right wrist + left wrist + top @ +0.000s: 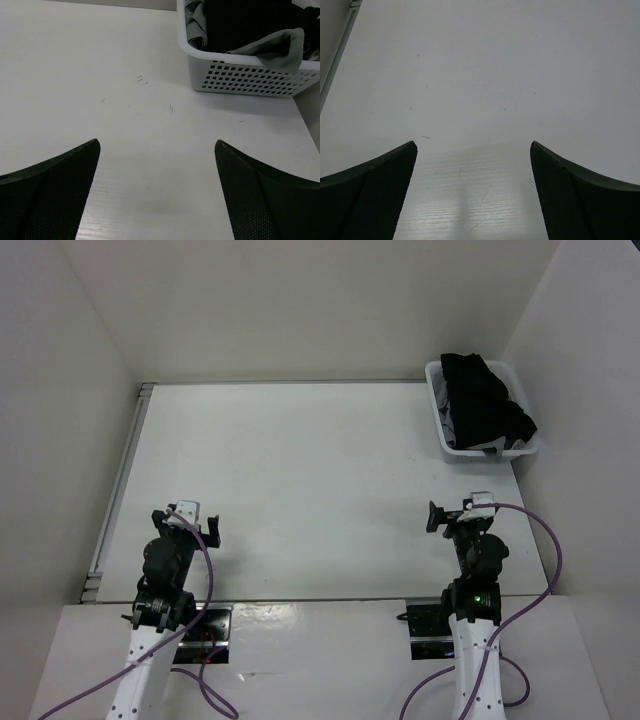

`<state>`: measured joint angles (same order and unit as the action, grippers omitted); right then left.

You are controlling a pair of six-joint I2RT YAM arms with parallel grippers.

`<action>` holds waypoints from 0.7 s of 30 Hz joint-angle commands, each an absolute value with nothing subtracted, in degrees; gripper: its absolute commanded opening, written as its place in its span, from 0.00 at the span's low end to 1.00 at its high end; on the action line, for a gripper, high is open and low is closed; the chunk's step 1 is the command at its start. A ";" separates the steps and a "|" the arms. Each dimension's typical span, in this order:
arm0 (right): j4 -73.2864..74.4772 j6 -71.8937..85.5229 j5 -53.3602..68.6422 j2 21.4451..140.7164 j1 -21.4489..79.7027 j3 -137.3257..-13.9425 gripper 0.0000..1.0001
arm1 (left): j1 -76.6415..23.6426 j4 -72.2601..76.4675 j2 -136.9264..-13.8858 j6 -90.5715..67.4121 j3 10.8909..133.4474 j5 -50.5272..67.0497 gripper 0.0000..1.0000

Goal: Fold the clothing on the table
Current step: Grab the skirt from the pile

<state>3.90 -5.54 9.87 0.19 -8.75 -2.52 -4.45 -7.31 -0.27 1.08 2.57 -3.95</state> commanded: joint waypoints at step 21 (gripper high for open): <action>3.25 -6.77 13.35 -4.48 -8.44 -2.54 0.99 | -5.27 -5.71 7.47 0.09 0.44 -5.10 1.00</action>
